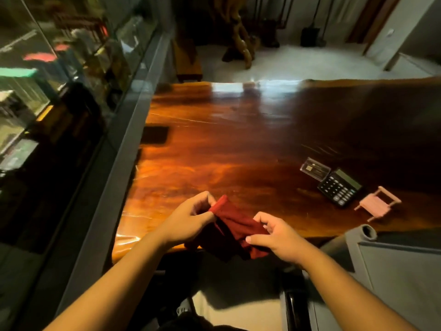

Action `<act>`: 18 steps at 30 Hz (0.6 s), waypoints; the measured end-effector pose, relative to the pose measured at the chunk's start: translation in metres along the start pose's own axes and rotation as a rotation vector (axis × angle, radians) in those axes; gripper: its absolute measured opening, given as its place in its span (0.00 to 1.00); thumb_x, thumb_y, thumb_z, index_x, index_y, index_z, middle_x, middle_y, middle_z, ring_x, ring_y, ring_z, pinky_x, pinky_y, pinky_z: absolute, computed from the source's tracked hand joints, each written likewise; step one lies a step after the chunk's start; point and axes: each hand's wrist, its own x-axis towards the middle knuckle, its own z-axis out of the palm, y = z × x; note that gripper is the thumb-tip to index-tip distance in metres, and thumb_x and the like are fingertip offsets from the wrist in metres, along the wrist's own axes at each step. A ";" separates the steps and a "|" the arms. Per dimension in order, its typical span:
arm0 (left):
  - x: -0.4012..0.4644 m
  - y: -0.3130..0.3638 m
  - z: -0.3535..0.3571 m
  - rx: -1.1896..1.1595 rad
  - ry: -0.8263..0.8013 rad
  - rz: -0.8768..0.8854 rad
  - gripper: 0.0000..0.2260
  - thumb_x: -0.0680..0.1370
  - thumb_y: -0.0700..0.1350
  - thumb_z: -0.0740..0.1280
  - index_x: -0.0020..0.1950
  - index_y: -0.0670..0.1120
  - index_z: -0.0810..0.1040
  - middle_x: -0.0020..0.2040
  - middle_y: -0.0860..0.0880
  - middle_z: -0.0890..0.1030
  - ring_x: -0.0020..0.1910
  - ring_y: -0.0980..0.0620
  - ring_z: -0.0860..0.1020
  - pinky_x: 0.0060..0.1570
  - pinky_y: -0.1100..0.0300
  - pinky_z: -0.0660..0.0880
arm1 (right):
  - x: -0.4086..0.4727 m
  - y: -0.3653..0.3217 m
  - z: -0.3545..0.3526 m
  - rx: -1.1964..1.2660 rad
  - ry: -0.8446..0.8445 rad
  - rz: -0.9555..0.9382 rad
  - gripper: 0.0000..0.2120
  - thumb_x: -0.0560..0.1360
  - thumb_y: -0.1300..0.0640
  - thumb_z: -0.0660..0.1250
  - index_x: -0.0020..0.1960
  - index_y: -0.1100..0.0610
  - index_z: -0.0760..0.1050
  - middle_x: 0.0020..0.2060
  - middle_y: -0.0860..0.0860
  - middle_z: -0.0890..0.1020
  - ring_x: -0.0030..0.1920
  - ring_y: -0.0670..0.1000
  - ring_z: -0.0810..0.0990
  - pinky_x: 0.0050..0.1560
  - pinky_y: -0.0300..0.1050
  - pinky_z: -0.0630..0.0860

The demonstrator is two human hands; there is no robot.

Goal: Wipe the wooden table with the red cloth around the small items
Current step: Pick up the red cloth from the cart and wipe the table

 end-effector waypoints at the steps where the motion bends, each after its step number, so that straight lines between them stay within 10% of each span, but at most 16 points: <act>1: 0.001 -0.008 -0.013 -0.012 -0.013 -0.013 0.05 0.78 0.26 0.62 0.47 0.34 0.70 0.38 0.44 0.75 0.36 0.52 0.74 0.38 0.58 0.70 | 0.010 -0.003 0.005 -0.012 -0.027 0.002 0.13 0.72 0.64 0.76 0.52 0.65 0.75 0.46 0.60 0.85 0.48 0.56 0.85 0.51 0.49 0.81; 10: 0.043 -0.063 -0.077 -0.059 -0.091 -0.111 0.02 0.82 0.35 0.63 0.55 0.38 0.74 0.50 0.39 0.82 0.49 0.50 0.78 0.52 0.52 0.73 | 0.073 -0.017 0.032 0.036 0.066 0.059 0.10 0.74 0.62 0.75 0.52 0.57 0.78 0.43 0.51 0.85 0.44 0.50 0.83 0.46 0.43 0.76; 18: 0.104 -0.082 -0.067 -0.043 -0.072 -0.224 0.02 0.83 0.38 0.63 0.52 0.45 0.73 0.41 0.51 0.78 0.29 0.64 0.73 0.29 0.69 0.68 | 0.120 -0.014 0.004 -0.012 0.239 0.138 0.07 0.76 0.59 0.74 0.50 0.47 0.81 0.44 0.51 0.86 0.41 0.46 0.83 0.34 0.35 0.74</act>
